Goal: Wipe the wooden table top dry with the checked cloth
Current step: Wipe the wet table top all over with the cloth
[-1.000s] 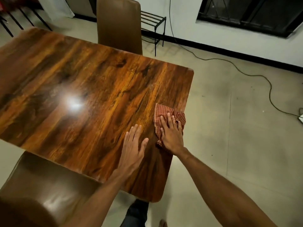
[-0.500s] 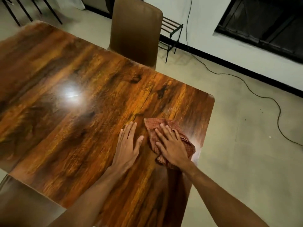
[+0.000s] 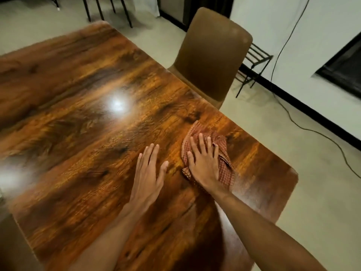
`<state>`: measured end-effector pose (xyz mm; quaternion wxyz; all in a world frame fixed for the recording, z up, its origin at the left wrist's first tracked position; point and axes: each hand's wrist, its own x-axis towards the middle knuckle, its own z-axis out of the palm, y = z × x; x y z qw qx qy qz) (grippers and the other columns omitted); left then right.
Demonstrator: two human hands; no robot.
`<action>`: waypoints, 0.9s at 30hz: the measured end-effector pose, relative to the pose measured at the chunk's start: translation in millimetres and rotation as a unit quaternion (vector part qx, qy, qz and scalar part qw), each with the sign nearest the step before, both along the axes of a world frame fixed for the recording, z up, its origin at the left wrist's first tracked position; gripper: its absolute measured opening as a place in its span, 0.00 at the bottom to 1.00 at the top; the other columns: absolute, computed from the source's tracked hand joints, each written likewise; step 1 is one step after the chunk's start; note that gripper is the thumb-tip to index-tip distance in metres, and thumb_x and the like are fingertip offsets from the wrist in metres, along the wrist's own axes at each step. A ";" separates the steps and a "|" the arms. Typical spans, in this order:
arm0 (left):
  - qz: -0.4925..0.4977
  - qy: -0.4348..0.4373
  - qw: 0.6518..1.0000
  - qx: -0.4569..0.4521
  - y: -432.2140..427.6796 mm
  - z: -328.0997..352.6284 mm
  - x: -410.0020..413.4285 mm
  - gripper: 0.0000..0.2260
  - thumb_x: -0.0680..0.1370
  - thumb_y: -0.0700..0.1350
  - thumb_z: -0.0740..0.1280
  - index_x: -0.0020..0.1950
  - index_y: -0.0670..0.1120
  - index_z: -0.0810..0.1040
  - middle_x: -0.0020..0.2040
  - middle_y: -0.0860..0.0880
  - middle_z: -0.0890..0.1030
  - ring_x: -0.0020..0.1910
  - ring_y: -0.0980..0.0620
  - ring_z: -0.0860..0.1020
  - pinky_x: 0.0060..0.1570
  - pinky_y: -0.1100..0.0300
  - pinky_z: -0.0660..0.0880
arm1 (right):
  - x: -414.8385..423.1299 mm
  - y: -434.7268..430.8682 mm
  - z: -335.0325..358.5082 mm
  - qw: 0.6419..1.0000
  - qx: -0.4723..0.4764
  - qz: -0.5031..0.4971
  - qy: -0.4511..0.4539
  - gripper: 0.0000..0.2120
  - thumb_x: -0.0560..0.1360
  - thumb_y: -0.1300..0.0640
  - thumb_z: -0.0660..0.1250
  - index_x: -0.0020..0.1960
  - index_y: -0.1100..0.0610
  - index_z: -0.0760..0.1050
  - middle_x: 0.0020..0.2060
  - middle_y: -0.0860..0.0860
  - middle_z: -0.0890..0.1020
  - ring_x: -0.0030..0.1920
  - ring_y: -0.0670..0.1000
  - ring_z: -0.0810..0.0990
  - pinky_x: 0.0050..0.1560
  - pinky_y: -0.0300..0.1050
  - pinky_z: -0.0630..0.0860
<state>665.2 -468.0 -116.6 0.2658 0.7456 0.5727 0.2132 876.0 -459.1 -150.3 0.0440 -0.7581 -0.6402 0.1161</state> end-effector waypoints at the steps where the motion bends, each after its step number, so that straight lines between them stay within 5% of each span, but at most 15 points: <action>1: 0.012 0.005 1.000 -0.003 7.9 -0.4 9.2 0.29 0.84 0.61 0.52 0.82 0.49 0.56 0.83 0.51 0.55 0.82 0.57 0.49 0.80 0.58 0.41 | -3.0 7.4 -2.2 0.996 0.004 0.094 0.004 0.28 0.86 0.41 0.46 0.85 0.45 0.53 0.85 0.51 0.52 0.84 0.58 0.50 0.81 0.66 0.49; 3: 0.029 0.013 0.999 0.004 22.2 -1.1 21.3 0.28 0.84 0.60 0.53 0.82 0.50 0.56 0.83 0.51 0.55 0.81 0.58 0.49 0.78 0.62 0.38 | 7.2 34.3 -4.3 0.972 0.013 0.234 0.017 0.28 0.86 0.41 0.49 0.84 0.45 0.54 0.85 0.50 0.52 0.84 0.55 0.51 0.82 0.62 0.48; 7: 0.051 0.015 0.998 0.018 62.5 -4.6 40.7 0.29 0.84 0.63 0.51 0.82 0.51 0.55 0.83 0.52 0.55 0.81 0.59 0.48 0.79 0.59 0.40 | 37.6 131.0 0.4 0.989 -0.017 0.138 0.048 0.28 0.87 0.41 0.49 0.85 0.46 0.51 0.85 0.50 0.48 0.85 0.55 0.45 0.83 0.60 0.41; 12: 0.055 0.039 0.997 0.025 121.9 -9.8 61.8 0.30 0.84 0.61 0.52 0.83 0.48 0.53 0.83 0.49 0.53 0.82 0.55 0.48 0.81 0.53 0.43 | 16.0 215.6 -2.2 0.953 -0.008 0.303 0.032 0.27 0.87 0.41 0.47 0.85 0.45 0.50 0.85 0.51 0.49 0.85 0.55 0.46 0.82 0.60 0.42; 16: 0.056 0.048 0.997 0.033 165.1 -9.0 77.9 0.30 0.85 0.61 0.51 0.83 0.50 0.51 0.83 0.48 0.53 0.82 0.53 0.49 0.80 0.52 0.44 | 37.1 266.6 -3.5 0.974 -0.006 0.223 0.030 0.27 0.87 0.40 0.46 0.85 0.44 0.51 0.85 0.51 0.48 0.85 0.55 0.46 0.82 0.59 0.39; 27: 0.052 0.008 0.999 0.002 112.1 6.5 109.8 0.29 0.84 0.62 0.51 0.83 0.50 0.53 0.83 0.49 0.54 0.82 0.54 0.48 0.80 0.54 0.42 | 140.3 103.3 -4.2 0.993 -0.017 0.114 0.007 0.30 0.85 0.40 0.40 0.85 0.46 0.45 0.85 0.51 0.45 0.85 0.55 0.44 0.82 0.57 0.40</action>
